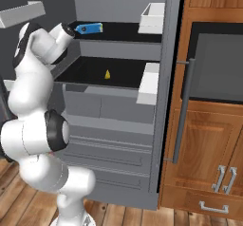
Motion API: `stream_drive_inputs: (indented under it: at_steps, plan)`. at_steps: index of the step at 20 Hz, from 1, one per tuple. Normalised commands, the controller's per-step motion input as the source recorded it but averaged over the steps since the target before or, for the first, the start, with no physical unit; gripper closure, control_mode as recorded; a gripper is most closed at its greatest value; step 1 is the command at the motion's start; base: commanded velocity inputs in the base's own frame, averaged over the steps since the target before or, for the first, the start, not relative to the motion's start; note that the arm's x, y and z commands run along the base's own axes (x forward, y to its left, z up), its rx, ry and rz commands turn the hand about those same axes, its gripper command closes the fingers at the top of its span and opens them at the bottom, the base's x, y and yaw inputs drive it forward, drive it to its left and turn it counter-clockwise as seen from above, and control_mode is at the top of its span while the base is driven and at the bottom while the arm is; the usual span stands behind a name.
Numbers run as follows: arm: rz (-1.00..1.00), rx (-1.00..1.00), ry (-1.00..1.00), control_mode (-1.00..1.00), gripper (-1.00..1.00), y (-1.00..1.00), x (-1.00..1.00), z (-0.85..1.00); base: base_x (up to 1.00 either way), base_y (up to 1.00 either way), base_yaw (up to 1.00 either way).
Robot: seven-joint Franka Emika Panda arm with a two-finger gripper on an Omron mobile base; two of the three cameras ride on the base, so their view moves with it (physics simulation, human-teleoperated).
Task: Take the lemon wedge from the fridge and place it on the plate with fish on the dining counter.
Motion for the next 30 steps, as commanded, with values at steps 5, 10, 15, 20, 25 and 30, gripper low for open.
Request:
stream_drive_inputs:
  at_steps: [5, 10, 15, 20, 25, 30]
  plan:
    - [-0.21, -0.02, 0.0, -1.0, -1.0, -0.79, -0.95, 0.42, 0.0, 0.0, 0.0]
    - [-0.29, -0.16, 0.08, -1.0, -1.0, -0.84, -1.0, -0.15, 0.0, 0.0, 0.0]
    - [-0.29, -0.23, 0.12, -1.0, -1.0, -0.81, -1.0, -0.47, 0.0, 0.0, 0.0]
    - [-0.28, -0.26, 0.15, -1.0, -1.0, -0.79, -1.0, -0.63, 0.0, 0.0, 0.0]
    - [-0.35, -0.31, 0.09, -1.0, -1.0, -0.64, -0.86, -0.46, 0.0, 0.0, 0.0]
    - [-0.2, -0.32, -0.37, -1.0, -1.0, -0.07, -0.09, 0.27, 0.0, 0.0, 0.0]
